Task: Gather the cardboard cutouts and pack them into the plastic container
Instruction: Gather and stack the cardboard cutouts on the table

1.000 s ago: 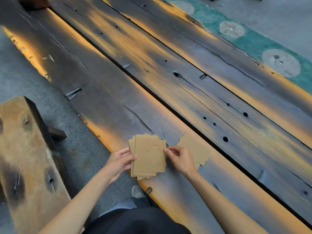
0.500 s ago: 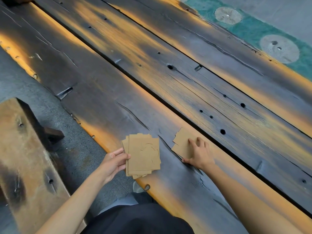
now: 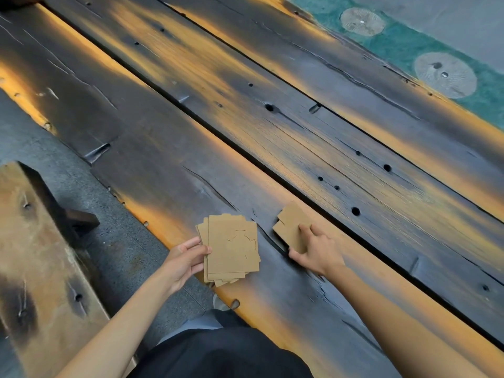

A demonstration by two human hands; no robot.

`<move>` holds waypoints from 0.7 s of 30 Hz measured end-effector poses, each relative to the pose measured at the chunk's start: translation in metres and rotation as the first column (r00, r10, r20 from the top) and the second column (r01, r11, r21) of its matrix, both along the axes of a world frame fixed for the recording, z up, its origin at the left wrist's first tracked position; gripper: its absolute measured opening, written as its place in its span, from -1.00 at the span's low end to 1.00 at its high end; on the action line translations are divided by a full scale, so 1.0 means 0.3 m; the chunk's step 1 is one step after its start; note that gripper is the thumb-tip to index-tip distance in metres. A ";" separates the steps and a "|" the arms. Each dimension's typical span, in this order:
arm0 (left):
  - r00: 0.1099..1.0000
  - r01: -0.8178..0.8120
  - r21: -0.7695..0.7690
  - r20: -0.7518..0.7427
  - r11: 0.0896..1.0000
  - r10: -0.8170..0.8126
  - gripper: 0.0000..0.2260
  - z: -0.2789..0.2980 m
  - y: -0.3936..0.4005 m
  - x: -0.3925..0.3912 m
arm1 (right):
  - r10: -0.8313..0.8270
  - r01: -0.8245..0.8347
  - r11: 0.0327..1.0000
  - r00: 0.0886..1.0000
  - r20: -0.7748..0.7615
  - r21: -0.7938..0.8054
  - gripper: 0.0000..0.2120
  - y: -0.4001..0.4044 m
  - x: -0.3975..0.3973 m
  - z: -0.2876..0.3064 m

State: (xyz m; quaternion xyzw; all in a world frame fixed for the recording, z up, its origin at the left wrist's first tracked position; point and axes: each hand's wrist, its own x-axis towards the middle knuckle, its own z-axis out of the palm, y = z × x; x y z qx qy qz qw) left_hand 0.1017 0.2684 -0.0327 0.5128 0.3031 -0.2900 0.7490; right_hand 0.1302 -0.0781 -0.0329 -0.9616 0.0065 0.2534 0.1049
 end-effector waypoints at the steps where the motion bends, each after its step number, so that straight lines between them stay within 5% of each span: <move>1: 1.000 -0.001 -0.001 0.002 1.000 0.001 -0.67 0.003 -0.001 0.003 | -0.035 0.034 0.999 0.999 0.023 0.030 -0.30 -0.003 0.007 0.013; 10: 0.999 -0.011 -0.020 0.031 1.000 0.012 -0.67 0.020 -0.014 0.020 | -0.223 0.167 0.954 0.950 0.218 0.248 -0.74 -0.041 0.050 0.090; 17: 0.999 -0.036 -0.039 0.035 0.999 0.037 -0.67 0.039 -0.024 0.016 | -0.406 0.297 0.892 0.858 0.315 0.340 -0.73 -0.057 0.041 0.136; 21: 0.999 -0.011 -0.040 0.044 0.999 0.013 -0.68 0.053 -0.035 0.012 | -0.515 0.325 0.707 0.846 0.141 0.628 -0.78 -0.005 0.008 0.185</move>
